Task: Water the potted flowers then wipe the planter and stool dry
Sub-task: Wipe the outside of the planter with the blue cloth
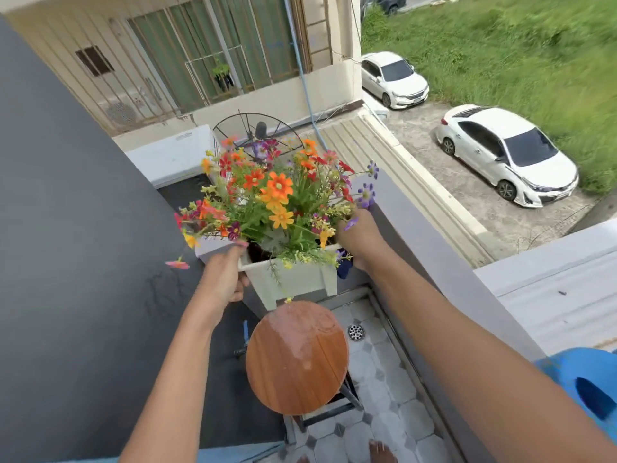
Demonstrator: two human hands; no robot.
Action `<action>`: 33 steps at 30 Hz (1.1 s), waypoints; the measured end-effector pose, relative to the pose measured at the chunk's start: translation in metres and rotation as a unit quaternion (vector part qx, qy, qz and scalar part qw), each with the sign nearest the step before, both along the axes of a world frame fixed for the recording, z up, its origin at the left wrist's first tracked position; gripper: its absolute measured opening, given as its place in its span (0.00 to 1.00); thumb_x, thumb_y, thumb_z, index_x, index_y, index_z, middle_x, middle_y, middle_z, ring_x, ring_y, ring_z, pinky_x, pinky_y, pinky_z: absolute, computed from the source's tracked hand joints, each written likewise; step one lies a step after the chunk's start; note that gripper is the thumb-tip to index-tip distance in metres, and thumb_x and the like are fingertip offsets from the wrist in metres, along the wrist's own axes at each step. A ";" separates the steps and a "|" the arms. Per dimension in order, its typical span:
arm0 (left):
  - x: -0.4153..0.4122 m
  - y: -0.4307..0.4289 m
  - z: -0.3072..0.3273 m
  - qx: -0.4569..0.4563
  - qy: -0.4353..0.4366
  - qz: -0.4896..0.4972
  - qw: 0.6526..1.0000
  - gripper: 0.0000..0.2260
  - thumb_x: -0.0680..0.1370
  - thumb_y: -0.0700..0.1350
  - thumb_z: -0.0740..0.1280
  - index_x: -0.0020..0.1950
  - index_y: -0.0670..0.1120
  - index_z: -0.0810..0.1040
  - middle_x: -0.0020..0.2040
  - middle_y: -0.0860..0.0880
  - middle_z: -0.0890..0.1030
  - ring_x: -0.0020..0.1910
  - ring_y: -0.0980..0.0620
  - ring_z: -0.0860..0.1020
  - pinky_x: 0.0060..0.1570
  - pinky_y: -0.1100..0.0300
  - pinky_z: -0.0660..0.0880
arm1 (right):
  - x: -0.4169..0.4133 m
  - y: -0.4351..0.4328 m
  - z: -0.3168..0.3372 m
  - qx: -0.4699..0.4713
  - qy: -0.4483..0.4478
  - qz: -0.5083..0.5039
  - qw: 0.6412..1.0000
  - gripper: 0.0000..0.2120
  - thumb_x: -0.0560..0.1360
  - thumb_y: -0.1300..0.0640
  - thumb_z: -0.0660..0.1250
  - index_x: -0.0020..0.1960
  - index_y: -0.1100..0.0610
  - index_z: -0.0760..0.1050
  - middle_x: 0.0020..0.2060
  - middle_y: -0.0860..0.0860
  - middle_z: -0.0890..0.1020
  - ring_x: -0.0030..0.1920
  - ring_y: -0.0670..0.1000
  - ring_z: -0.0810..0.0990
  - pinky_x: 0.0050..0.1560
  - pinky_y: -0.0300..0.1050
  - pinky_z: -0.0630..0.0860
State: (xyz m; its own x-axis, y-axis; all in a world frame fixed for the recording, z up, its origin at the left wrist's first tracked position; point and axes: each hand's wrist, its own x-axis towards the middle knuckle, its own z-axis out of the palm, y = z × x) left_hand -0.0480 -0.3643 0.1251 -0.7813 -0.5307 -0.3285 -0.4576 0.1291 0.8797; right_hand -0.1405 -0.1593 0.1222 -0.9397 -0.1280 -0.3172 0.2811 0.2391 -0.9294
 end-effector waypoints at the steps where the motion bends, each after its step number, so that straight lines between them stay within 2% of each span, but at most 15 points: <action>1: -0.002 0.003 -0.005 0.003 0.026 0.043 0.999 0.10 0.81 0.48 0.58 0.48 0.44 0.75 0.28 0.43 0.71 0.18 0.55 0.62 0.22 0.62 0.57 | -0.001 -0.006 -0.009 -0.020 0.009 -0.038 0.999 0.20 0.73 0.74 0.59 0.32 0.52 0.59 0.29 0.49 0.61 0.30 0.49 0.58 0.25 0.40 0.57; 4: 0.007 0.026 -0.018 0.026 0.030 0.120 0.992 0.11 0.79 0.41 0.57 0.44 0.37 0.75 0.26 0.45 0.73 0.16 0.55 0.62 0.21 0.64 0.58 | 0.003 -0.018 -0.022 -0.044 0.025 -0.108 0.993 0.17 0.66 0.74 0.57 0.34 0.55 0.57 0.31 0.53 0.59 0.35 0.51 0.56 0.33 0.46 0.55; 6: 0.019 0.053 -0.027 0.029 0.002 0.063 0.998 0.11 0.78 0.41 0.58 0.43 0.39 0.77 0.26 0.47 0.75 0.18 0.55 0.64 0.24 0.63 0.61 | 0.010 -0.023 -0.021 -0.060 0.042 -0.138 0.988 0.15 0.65 0.75 0.58 0.37 0.57 0.59 0.33 0.56 0.60 0.36 0.51 0.56 0.35 0.49 0.54; 9: 0.017 0.083 -0.028 0.043 -0.005 -0.020 0.999 0.19 0.80 0.53 0.56 0.52 0.39 0.78 0.25 0.52 0.78 0.25 0.52 0.69 0.27 0.61 0.66 | 0.017 -0.028 -0.020 -0.079 0.068 -0.158 0.982 0.11 0.66 0.69 0.61 0.36 0.59 0.60 0.32 0.57 0.62 0.34 0.51 0.57 0.33 0.48 0.55; 10: 0.012 0.087 -0.025 0.036 -0.007 -0.025 0.999 0.23 0.78 0.58 0.55 0.53 0.40 0.79 0.28 0.52 0.80 0.29 0.49 0.72 0.30 0.60 0.70 | 0.020 -0.030 -0.021 -0.080 0.074 -0.159 0.981 0.10 0.66 0.67 0.61 0.36 0.62 0.59 0.32 0.57 0.62 0.33 0.50 0.58 0.33 0.47 0.56; 12: 0.003 0.088 -0.026 0.026 -0.014 -0.019 0.999 0.30 0.71 0.67 0.54 0.53 0.45 0.80 0.43 0.44 0.84 0.43 0.41 0.79 0.47 0.49 0.78 | 0.034 -0.034 -0.019 -0.076 0.090 -0.156 0.981 0.07 0.64 0.66 0.59 0.37 0.67 0.62 0.32 0.58 0.64 0.33 0.50 0.59 0.33 0.46 0.56; 13: -0.001 0.087 -0.028 0.027 -0.023 -0.014 0.999 0.31 0.68 0.68 0.54 0.51 0.46 0.81 0.47 0.42 0.83 0.48 0.40 0.79 0.54 0.45 0.77 | 0.040 -0.036 -0.019 -0.078 0.095 -0.151 0.981 0.06 0.64 0.67 0.59 0.38 0.68 0.64 0.32 0.58 0.65 0.32 0.52 0.59 0.33 0.47 0.57; 14: -0.001 0.086 -0.030 0.035 -0.030 -0.009 0.999 0.29 0.67 0.68 0.55 0.48 0.46 0.81 0.48 0.41 0.83 0.48 0.41 0.79 0.56 0.45 0.77 | 0.046 -0.037 -0.020 -0.078 0.098 -0.147 0.981 0.06 0.64 0.69 0.59 0.41 0.70 0.67 0.34 0.60 0.67 0.31 0.55 0.61 0.32 0.48 0.58; 15: 0.001 0.086 -0.028 0.043 -0.035 0.000 0.998 0.25 0.69 0.65 0.57 0.44 0.44 0.79 0.46 0.41 0.82 0.44 0.43 0.79 0.52 0.50 0.77 | 0.050 -0.038 -0.021 -0.080 0.096 -0.147 0.981 0.12 0.66 0.71 0.60 0.48 0.74 0.71 0.37 0.63 0.71 0.32 0.60 0.67 0.32 0.51 0.62; 17: 0.003 0.088 -0.022 0.089 -0.009 0.014 0.996 0.15 0.77 0.54 0.59 0.42 0.43 0.75 0.38 0.42 0.77 0.30 0.50 0.75 0.33 0.62 0.72 | 0.054 -0.039 -0.021 -0.091 0.102 -0.133 0.982 0.23 0.71 0.69 0.65 0.65 0.71 0.69 0.55 0.61 0.77 0.50 0.64 0.77 0.44 0.53 0.73; 19: 0.004 0.084 -0.016 0.149 0.018 0.011 0.989 0.12 0.82 0.46 0.56 0.43 0.43 0.73 0.33 0.45 0.74 0.18 0.57 0.69 0.20 0.68 0.64 | 0.056 -0.038 -0.021 -0.114 0.109 -0.110 0.981 0.29 0.77 0.57 0.69 0.75 0.60 0.65 0.64 0.49 0.72 0.66 0.53 0.73 0.64 0.48 0.71; 21: 0.007 0.079 -0.009 0.185 0.020 0.005 0.983 0.13 0.83 0.45 0.56 0.43 0.41 0.73 0.31 0.46 0.72 0.17 0.58 0.66 0.18 0.65 0.61 | 0.054 -0.032 -0.022 -0.127 0.126 -0.098 0.979 0.29 0.80 0.49 0.66 0.77 0.56 0.63 0.70 0.47 0.69 0.72 0.46 0.67 0.70 0.41 0.62; 25: 0.020 0.080 -0.003 0.219 0.005 -0.023 0.976 0.14 0.83 0.44 0.56 0.41 0.41 0.74 0.30 0.46 0.73 0.20 0.57 0.64 0.22 0.64 0.60 | 0.022 -0.012 -0.017 -0.114 0.172 -0.128 0.970 0.26 0.82 0.50 0.63 0.77 0.56 0.63 0.75 0.50 0.66 0.74 0.47 0.64 0.71 0.38 0.59; 29: 0.020 0.085 0.003 0.242 0.010 -0.017 0.970 0.14 0.82 0.45 0.57 0.41 0.40 0.73 0.30 0.45 0.73 0.21 0.56 0.63 0.21 0.64 0.59 | 0.003 -0.015 -0.010 -0.087 0.213 -0.137 0.963 0.23 0.82 0.54 0.63 0.75 0.59 0.65 0.71 0.54 0.71 0.69 0.48 0.69 0.72 0.45 0.64; 33: 0.004 0.080 0.010 0.278 0.042 0.029 0.959 0.15 0.82 0.45 0.57 0.37 0.40 0.71 0.28 0.45 0.71 0.19 0.56 0.61 0.19 0.64 0.57 | 0.052 -0.030 -0.022 -0.058 0.319 -0.090 0.942 0.21 0.81 0.60 0.65 0.73 0.61 0.69 0.60 0.51 0.75 0.59 0.37 0.70 0.63 0.25 0.60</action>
State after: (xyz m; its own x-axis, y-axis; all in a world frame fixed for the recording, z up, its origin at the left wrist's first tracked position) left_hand -0.0439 -0.2840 0.1351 -0.7914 -0.3351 -0.5113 -0.3751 -0.3943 0.8390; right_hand -0.0884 -0.1898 0.1003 -0.9440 0.0524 0.3258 -0.3172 0.1274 -0.9397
